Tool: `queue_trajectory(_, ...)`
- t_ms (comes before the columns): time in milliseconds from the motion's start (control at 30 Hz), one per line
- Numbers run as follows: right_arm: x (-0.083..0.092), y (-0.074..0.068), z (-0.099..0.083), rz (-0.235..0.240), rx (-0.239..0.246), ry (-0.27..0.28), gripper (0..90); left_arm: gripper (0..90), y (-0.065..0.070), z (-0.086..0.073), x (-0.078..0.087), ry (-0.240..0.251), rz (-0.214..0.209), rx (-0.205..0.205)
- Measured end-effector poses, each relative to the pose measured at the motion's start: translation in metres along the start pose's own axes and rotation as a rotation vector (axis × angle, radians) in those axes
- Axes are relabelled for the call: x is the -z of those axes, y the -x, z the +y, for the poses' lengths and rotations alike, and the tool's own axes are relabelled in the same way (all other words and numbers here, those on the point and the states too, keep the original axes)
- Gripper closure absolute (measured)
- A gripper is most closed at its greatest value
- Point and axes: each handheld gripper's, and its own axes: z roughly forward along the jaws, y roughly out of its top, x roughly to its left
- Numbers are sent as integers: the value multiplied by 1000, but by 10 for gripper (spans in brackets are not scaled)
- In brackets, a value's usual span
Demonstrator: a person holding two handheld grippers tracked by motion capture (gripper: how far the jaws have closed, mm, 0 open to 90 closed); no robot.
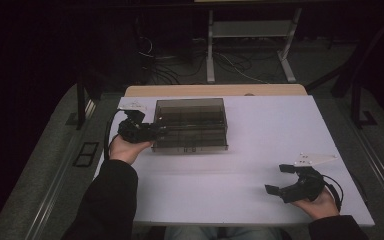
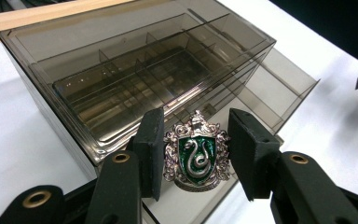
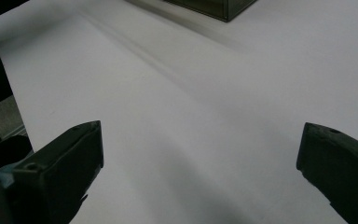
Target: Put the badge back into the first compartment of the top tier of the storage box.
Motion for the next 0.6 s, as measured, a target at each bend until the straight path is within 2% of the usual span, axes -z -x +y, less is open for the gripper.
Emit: queue_trajectory(600, 0, 0, 0, 1, 0, -4, 3, 572, -7, -7, -18, -51, 14, 4)
